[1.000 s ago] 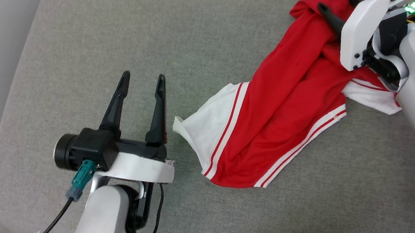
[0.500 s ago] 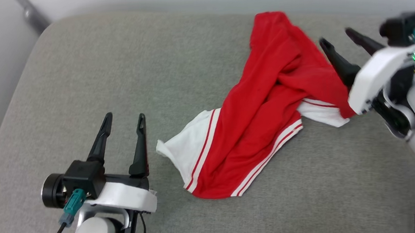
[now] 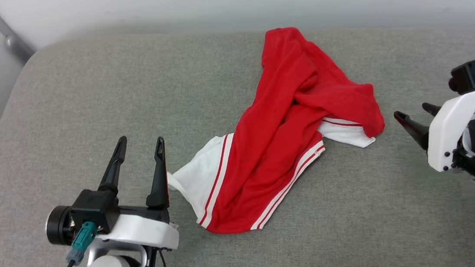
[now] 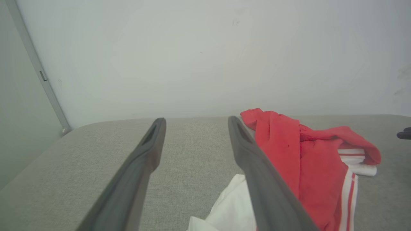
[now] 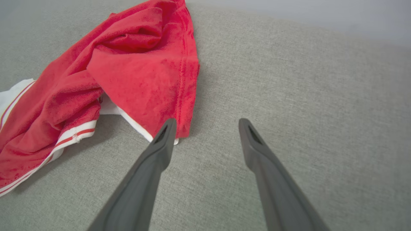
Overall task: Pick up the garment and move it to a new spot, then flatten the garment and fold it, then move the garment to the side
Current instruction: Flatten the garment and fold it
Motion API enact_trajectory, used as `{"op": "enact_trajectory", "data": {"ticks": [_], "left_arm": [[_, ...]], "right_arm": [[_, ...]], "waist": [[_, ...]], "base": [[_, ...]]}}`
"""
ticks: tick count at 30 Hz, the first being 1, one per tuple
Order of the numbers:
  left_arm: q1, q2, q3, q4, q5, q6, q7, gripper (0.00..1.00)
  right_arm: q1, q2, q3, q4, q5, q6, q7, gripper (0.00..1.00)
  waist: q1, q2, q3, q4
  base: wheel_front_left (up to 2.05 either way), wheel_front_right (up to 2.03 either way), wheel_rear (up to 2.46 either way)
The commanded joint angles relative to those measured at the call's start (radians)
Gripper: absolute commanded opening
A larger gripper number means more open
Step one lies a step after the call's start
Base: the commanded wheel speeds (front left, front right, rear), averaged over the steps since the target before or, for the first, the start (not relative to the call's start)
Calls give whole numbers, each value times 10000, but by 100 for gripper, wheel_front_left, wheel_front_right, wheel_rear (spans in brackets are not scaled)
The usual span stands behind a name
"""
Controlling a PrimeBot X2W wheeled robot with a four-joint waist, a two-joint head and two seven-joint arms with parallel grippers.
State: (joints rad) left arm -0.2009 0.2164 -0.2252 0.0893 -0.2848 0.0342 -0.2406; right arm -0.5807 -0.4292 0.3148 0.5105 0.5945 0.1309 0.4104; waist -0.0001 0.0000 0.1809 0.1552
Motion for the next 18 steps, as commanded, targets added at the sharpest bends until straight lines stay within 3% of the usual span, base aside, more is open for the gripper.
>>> {"op": "enact_trajectory", "data": {"ticks": [1,9,16,17,18], "left_arm": [[-172,-35,-77,-30,17,-50,-18,100],[-467,-164,-171,139,-70,-127,-97,100],[-684,-280,-257,265,-65,-158,-179,100],[-737,-321,-273,306,-67,-187,-186,100],[-737,-321,-273,306,-67,-187,-186,100]], "right_arm": [[147,99,-2,-325,-146,-4,361,100],[187,444,225,-1481,-783,-5,1643,100],[-106,387,215,-1470,-1329,-5,1920,100],[-243,338,121,-1375,-1519,-5,1982,31],[-243,338,121,-1375,-1519,-5,1982,31]], "waist": [[1,0,184,152],[1,0,749,566],[1,0,999,839],[1,0,1049,914],[1,0,1049,914]], "base": [[0,0,0],[0,0,0],[0,0,0],[0,0,0],[0,0,0]]}}
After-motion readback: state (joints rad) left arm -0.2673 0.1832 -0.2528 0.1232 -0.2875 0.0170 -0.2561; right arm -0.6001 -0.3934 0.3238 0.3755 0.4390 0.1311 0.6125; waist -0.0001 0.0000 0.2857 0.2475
